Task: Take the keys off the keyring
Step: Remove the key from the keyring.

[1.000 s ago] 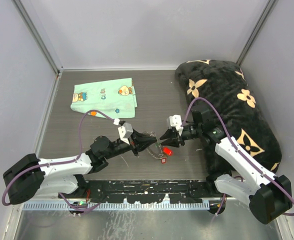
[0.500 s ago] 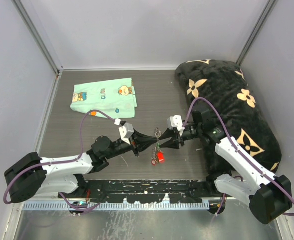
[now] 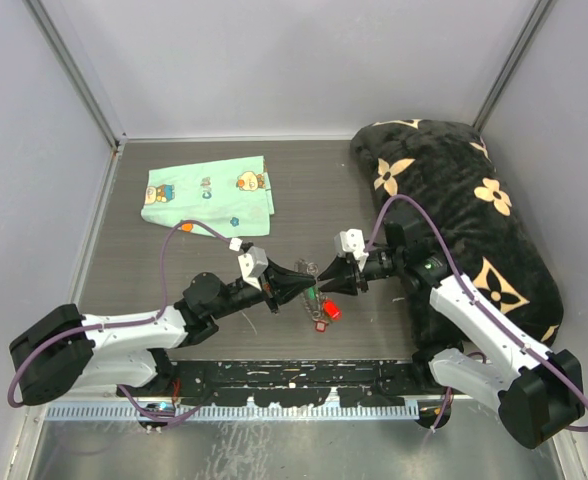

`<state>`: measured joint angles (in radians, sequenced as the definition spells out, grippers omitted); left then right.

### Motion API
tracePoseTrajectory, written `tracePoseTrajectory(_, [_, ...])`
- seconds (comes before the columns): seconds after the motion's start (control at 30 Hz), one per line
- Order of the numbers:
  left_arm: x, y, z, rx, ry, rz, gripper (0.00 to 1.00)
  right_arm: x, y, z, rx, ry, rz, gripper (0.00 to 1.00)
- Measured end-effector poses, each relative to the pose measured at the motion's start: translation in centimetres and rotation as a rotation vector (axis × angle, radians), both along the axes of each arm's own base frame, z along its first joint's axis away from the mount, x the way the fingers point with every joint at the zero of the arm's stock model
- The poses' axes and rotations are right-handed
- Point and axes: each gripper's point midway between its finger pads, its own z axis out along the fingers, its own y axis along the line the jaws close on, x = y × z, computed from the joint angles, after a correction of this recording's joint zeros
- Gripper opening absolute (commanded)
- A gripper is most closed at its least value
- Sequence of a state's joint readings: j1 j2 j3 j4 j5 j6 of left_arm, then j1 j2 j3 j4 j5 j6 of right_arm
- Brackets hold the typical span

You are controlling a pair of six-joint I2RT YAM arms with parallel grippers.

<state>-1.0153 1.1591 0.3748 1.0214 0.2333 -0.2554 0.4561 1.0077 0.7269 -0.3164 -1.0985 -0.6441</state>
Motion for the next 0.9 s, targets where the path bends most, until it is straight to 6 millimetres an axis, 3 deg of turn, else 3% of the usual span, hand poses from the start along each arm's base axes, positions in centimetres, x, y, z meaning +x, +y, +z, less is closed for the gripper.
tracePoseTrajectory(0.2, [0.0, 0.0, 0.0, -0.001, -0.001, 0.001, 0.00, -0.5, 0.0, -0.1, 0.010, 0.009, 0.024, 0.42])
tracePoseTrajectory(0.63, [0.1, -0.5, 1.5, -0.032, -0.020, -0.004, 0.00, -0.8, 0.1, -0.3, 0.020, 0.026, 0.034, 0.43])
tracePoseTrajectory(0.9, [0.1, -1.0, 0.9, -0.024, -0.015, -0.011, 0.00, -0.6, 0.2, -0.4, 0.020, 0.046, 0.015, 0.32])
